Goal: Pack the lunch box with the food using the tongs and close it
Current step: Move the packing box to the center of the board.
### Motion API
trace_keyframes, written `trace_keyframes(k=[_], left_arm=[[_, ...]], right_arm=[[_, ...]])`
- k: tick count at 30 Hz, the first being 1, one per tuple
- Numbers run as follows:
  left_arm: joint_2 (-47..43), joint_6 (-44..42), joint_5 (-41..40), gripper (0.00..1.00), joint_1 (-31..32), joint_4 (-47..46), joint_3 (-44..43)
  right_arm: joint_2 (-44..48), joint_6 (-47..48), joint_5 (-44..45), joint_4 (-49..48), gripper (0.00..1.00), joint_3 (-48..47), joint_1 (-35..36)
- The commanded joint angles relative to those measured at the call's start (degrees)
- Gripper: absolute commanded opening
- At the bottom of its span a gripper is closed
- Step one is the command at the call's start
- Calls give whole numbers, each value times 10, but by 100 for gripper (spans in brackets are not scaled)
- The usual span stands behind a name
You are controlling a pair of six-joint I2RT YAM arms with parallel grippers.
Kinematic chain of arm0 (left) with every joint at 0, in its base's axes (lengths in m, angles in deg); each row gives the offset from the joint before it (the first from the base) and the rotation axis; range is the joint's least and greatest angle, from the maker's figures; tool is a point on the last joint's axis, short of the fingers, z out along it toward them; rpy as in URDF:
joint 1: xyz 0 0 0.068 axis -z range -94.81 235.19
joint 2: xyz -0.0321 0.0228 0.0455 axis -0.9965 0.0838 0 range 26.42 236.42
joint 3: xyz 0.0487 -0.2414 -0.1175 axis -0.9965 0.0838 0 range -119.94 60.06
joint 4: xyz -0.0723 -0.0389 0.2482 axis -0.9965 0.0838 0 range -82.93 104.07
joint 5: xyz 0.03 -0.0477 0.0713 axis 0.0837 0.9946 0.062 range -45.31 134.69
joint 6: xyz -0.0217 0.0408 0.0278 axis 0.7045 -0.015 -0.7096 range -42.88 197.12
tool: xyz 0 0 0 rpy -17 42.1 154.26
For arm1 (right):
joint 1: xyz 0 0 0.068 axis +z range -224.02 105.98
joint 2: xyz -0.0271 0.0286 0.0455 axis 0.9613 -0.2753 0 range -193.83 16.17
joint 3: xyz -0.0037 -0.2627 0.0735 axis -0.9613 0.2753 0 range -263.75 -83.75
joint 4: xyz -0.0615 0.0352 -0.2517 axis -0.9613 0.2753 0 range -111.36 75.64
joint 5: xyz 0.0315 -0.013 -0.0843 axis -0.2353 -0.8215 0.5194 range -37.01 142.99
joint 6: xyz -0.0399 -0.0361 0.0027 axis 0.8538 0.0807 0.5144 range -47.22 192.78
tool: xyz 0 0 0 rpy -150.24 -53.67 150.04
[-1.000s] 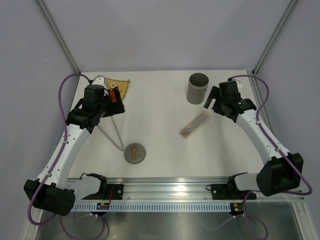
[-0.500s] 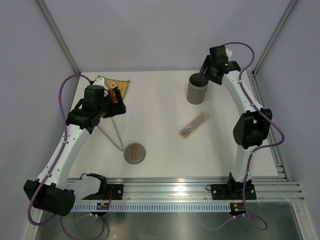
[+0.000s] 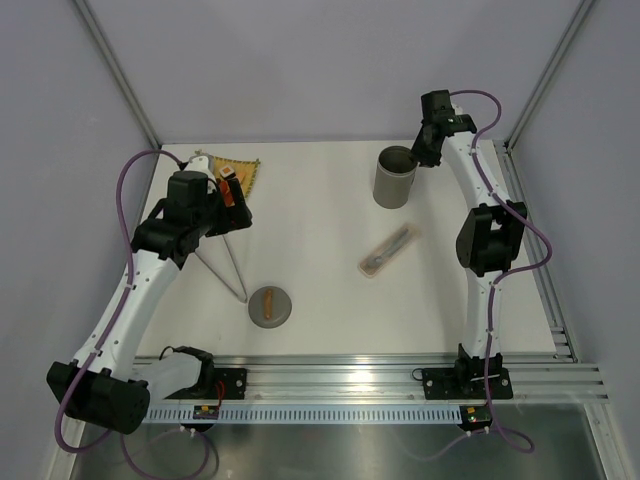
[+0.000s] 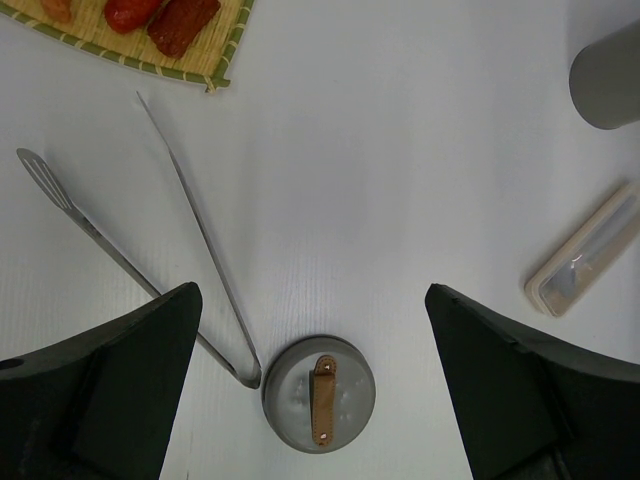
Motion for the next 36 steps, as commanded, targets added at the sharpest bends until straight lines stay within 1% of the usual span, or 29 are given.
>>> trace_keyframes(k=[1,5,6,9,10,11,16,20,27,31,36], left_arm=[[-9,6,9,99,0,-6,7],[-9,7,9,99,0,-7,6],[-9,7,9,99,0,-7,7],[-10,5,8,99,0,-6,6],[-9,4,7,99,0,-7,5],[-8,4,7,99,0,-6,4],[-6,2,7,99,0,-3,-3],[0,-3,-8,99,0,6,-17],[8,-6,-18,99,0,19,-31],[10,10,-13,99,-3,19,-31],[21,33,-1,99,-19,32,-39]], right_arm=[[13,11,-21,-2,28,2,3],[13,13,-37,-2,19,9,5],[13,17,-41,-3,18,10,5],[16,25,-47,-2,8,16,8],[17,27,-48,-3,3,19,11],[19,30,-48,-2,0,21,16],[25,42,-43,4,0,24,43],[24,51,-42,20,0,23,70],[34,63,-3,35,0,24,127],[38,68,19,43,0,5,154],[20,78,43,63,0,-29,178]])
